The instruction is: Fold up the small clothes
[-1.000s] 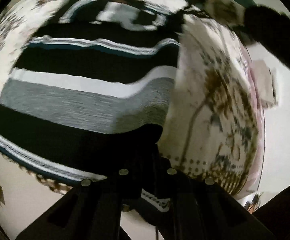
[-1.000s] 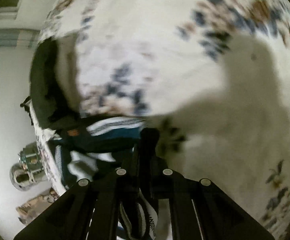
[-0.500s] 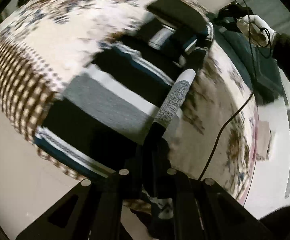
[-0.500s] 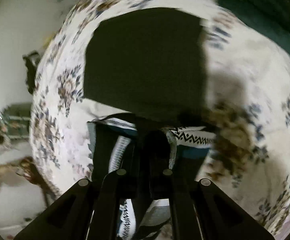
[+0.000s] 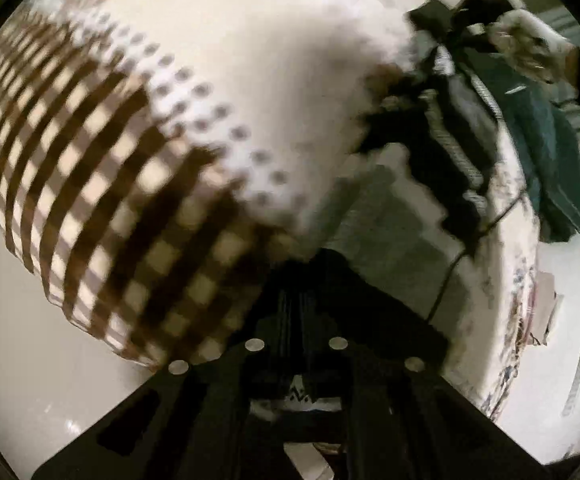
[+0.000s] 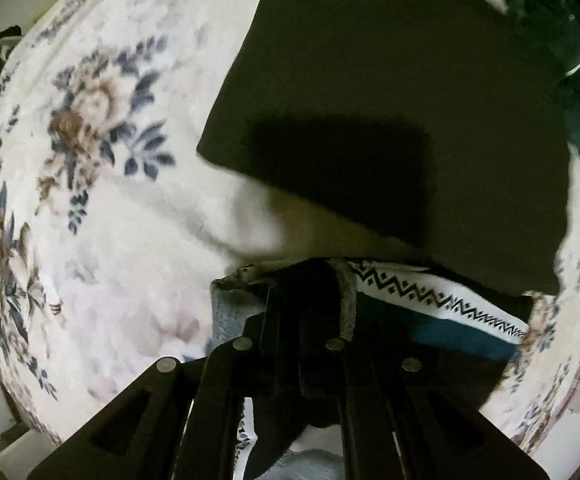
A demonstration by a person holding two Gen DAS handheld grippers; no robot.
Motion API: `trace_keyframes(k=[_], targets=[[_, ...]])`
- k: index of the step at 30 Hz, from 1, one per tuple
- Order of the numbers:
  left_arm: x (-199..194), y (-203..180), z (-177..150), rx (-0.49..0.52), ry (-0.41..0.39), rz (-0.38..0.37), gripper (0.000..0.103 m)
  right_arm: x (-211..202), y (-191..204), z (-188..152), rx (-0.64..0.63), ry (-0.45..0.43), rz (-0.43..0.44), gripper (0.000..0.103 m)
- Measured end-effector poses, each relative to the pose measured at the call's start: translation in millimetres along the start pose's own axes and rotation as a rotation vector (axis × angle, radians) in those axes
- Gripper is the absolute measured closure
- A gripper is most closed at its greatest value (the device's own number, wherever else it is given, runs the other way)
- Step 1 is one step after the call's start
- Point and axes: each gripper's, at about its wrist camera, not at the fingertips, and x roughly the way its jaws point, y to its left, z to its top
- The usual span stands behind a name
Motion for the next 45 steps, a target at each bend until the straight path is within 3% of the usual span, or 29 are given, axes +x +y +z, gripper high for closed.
trace_keyframes(k=[2, 4, 5, 8, 10, 12, 15, 18, 19, 20, 21, 24, 25, 26, 27, 31, 33, 35, 37, 39, 42, 44, 45], targets=[[8, 13, 6, -0.014, 0.058, -0.001, 0.098, 8, 2, -1, -0.009, 0.029, 0.004, 0.084], [3, 20, 10, -0.022, 0.085, -0.004, 0.098, 8, -3, -11, 0.020, 0.078, 0.080, 0.043], [-2, 23, 12, -0.018, 0.086, -0.003, 0.097, 4, -5, -21, 0.028, 0.083, 0.135, 0.037], [-13, 24, 15, -0.002, 0.081, -0.051, 0.084, -17, -13, -71, -0.026, 0.061, 0.203, 0.037], [-14, 24, 18, 0.009, 0.091, -0.090, 0.049, -27, -22, -124, -0.066, 0.051, 0.220, 0.037], [-12, 19, 18, 0.018, 0.093, -0.127, 0.041, -23, -34, -180, -0.084, 0.079, 0.235, 0.037], [4, 5, 14, 0.048, 0.140, -0.120, 0.041, 1, -56, -277, -0.033, 0.178, 0.272, 0.037], [22, -11, 8, 0.123, 0.173, -0.062, 0.044, 42, -83, -377, 0.125, 0.324, 0.334, 0.037], [26, -16, 6, 0.144, 0.173, -0.025, 0.051, 54, -91, -407, 0.196, 0.361, 0.364, 0.036], [28, -19, 4, 0.162, 0.165, -0.012, 0.064, 72, -100, -445, 0.284, 0.419, 0.403, 0.036], [29, -21, 2, 0.177, 0.163, 0.015, 0.087, 82, -102, -466, 0.331, 0.451, 0.422, 0.036], [27, -19, 2, 0.162, 0.157, 0.018, 0.093, 112, -98, -529, 0.435, 0.540, 0.535, 0.037], [25, -17, 1, 0.157, 0.154, 0.013, 0.093, 117, -93, -544, 0.442, 0.531, 0.572, 0.047], [21, -15, -1, 0.159, 0.149, 0.008, 0.094, 117, -91, -551, 0.440, 0.507, 0.585, 0.062], [17, -14, -2, 0.163, 0.142, 0.009, 0.094, 114, -88, -558, 0.429, 0.473, 0.595, 0.091], [5, -8, -7, 0.168, 0.127, 0.017, 0.094, 98, -69, -571, 0.234, 0.356, 0.524, 0.092], [2, -7, -6, 0.186, 0.141, 0.006, 0.090, 99, -71, -572, 0.215, 0.353, 0.534, 0.090], [2, -8, 2, 0.165, 0.147, -0.001, 0.085, 103, -83, -574, 0.274, 0.371, 0.591, 0.076], [5, -6, 8, 0.149, 0.134, -0.012, 0.066, 106, -99, -576, 0.356, 0.362, 0.673, 0.055], [13, 0, 13, 0.134, 0.128, -0.035, 0.052, 114, -104, -586, 0.403, 0.364, 0.763, 0.047], [36, 6, 16, 0.127, 0.170, -0.052, 0.051, 131, -95, -592, 0.365, 0.373, 0.810, 0.046], [39, 6, 15, 0.130, 0.148, -0.066, 0.053, 136, -91, -588, 0.395, 0.373, 0.843, 0.045], [35, 5, 13, 0.135, 0.124, -0.071, 0.062, 136, -92, -588, 0.411, 0.362, 0.850, 0.045]])
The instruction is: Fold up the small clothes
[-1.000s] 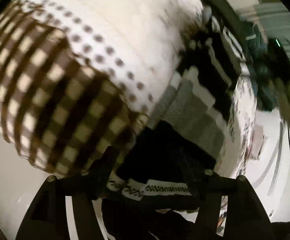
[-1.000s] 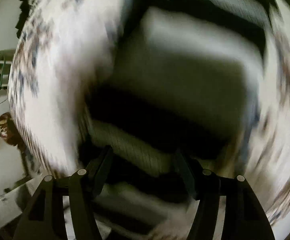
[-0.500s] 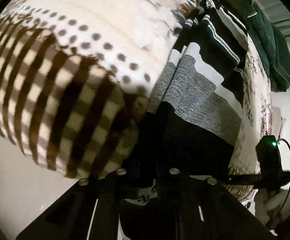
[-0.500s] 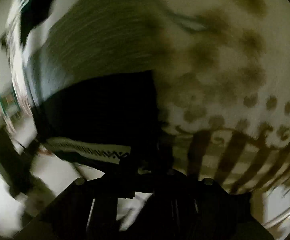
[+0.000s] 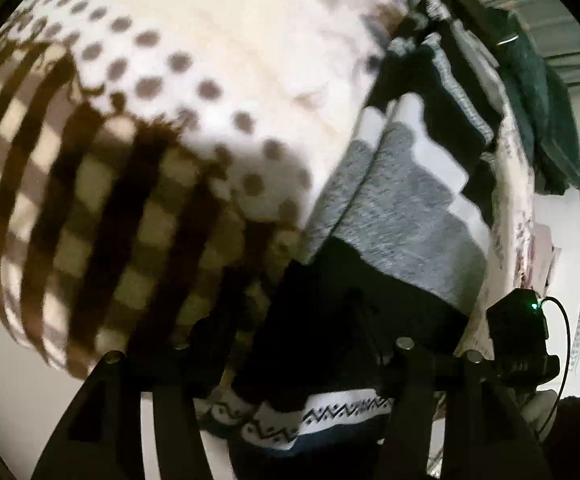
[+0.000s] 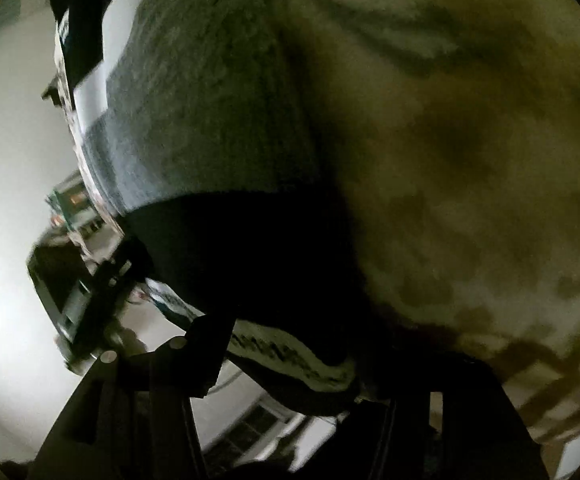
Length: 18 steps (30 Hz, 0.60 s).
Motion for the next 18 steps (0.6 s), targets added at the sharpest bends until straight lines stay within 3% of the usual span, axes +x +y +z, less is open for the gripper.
trace_keyframes(k=[1, 2, 3, 4, 8, 14, 17, 18], targets=[[-2, -1, -3, 0.008, -0.011, 0.000, 0.086, 0, -1, -4, -0.003, -0.016, -0.002, 0.050], [-3, 0, -7, 0.015, -0.014, 0.005, 0.089, -3, 2, -3, -0.013, -0.028, -0.007, 0.057], [-6, 1, -10, 0.009, -0.024, -0.001, 0.092, -3, 3, -8, -0.029, -0.038, -0.018, 0.085], [-9, 3, -12, -0.001, -0.030, -0.017, 0.093, -3, 2, -13, -0.036, -0.042, -0.017, 0.092], [-26, 0, -26, 0.029, -0.039, -0.011, 0.094, 5, 8, -44, -0.110, -0.032, -0.123, 0.096], [-36, 5, -50, 0.005, 0.000, 0.008, 0.094, -9, 0, -64, -0.127, 0.038, -0.166, 0.096], [-47, 2, -43, -0.075, -0.009, 0.018, 0.090, -20, 14, -52, -0.178, 0.083, -0.250, 0.085], [-51, 0, -40, -0.082, -0.017, 0.017, 0.089, -22, 17, -47, -0.170, 0.106, -0.252, 0.076]])
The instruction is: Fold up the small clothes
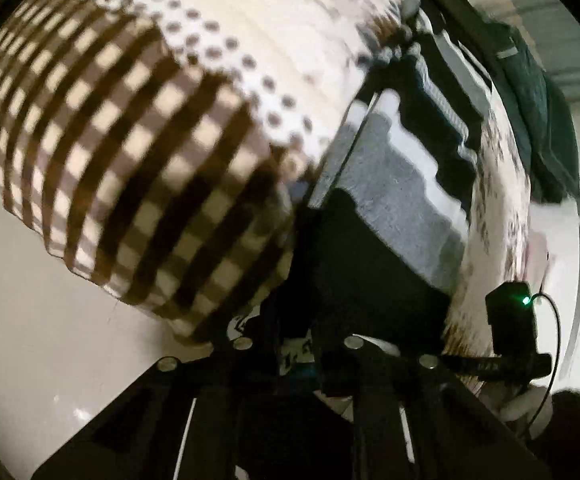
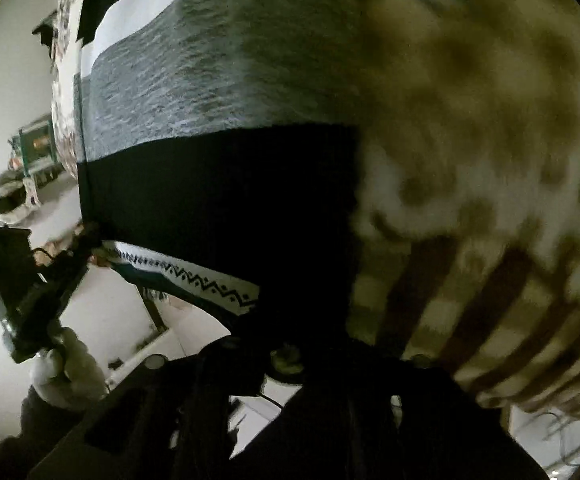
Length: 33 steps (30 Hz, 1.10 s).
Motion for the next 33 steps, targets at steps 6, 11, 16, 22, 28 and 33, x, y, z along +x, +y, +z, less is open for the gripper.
trace_keyframes(k=[6, 11, 16, 22, 28, 33], targets=[[-29, -57, 64, 0.091, -0.112, -0.002, 0.042, -90, -14, 15, 0.048, -0.149, 0.079, 0.045], [-13, -126, 159, 0.165, -0.198, -0.127, 0.038, -178, -29, 71, 0.094, -0.309, 0.098, 0.032], [46, -199, 275, 0.300, -0.216, -0.140, 0.038, -264, -37, 166, 0.134, -0.506, 0.037, 0.031], [121, -237, 374, 0.389, -0.144, -0.073, 0.040, -326, -50, 271, 0.205, -0.616, 0.082, 0.031], [133, -251, 387, 0.518, -0.160, -0.120, 0.096, -311, -32, 353, 0.259, -0.634, 0.110, 0.031], [100, -236, 391, 0.483, -0.228, -0.186, 0.096, -299, -34, 377, 0.302, -0.649, 0.223, 0.032]])
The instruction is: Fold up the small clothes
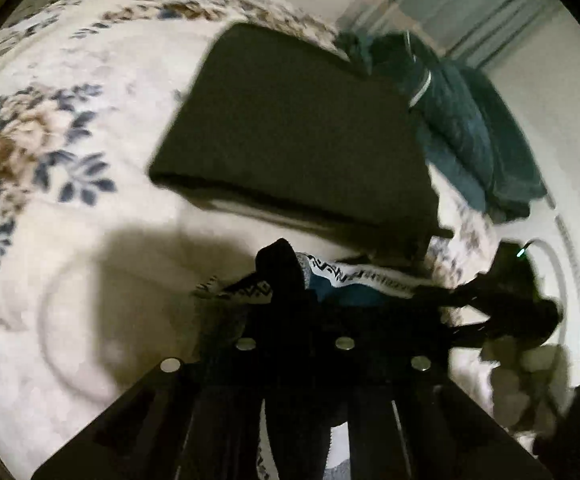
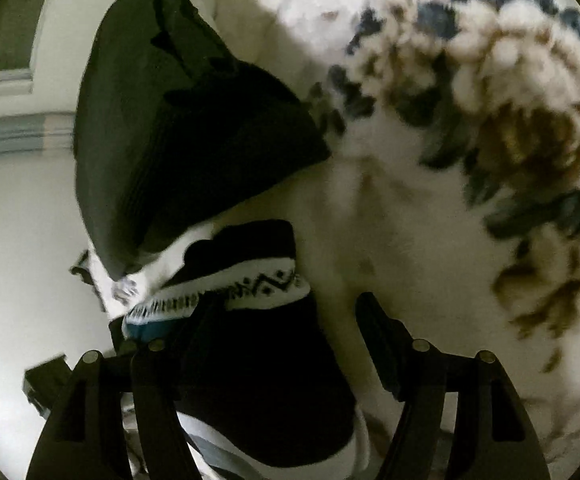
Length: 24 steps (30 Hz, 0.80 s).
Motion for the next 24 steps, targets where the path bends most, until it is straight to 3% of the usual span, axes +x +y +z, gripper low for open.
trace_keyframes(k=[2, 3, 4, 8, 14, 17, 19, 21, 24], targets=[[-9, 7, 3, -0.019, -0.015, -0.007, 0.096, 2, 6, 0, -0.030, -0.024, 0.005, 0.054], [-8, 12, 5, -0.033, -0.007, -0.015, 0.096, 4, 12, 1, -0.055, -0.037, -0.001, 0.092], [-5, 17, 8, -0.047, 0.002, -0.019, 0.096, 4, 17, 3, -0.066, -0.047, -0.014, 0.096], [23, 40, 8, -0.105, 0.071, -0.027, 0.096, 1, 33, 20, -0.114, -0.094, -0.092, 0.097], [42, 67, 6, -0.162, 0.153, -0.077, 0.092, 31, 45, 33, -0.179, -0.026, -0.231, 0.097], [23, 67, 7, -0.205, 0.152, -0.094, 0.084, 24, 36, 33, -0.128, 0.011, -0.178, 0.077], [12, 67, 4, -0.227, 0.134, -0.112, 0.073, 5, 30, 23, -0.128, 0.007, -0.148, 0.047], [1, 66, -6, -0.238, 0.145, -0.122, 0.054, -16, 25, 5, -0.148, -0.015, -0.142, 0.043], [-13, 67, -28, -0.253, 0.160, -0.126, 0.051, -33, 3, -27, -0.107, 0.026, -0.097, 0.043]])
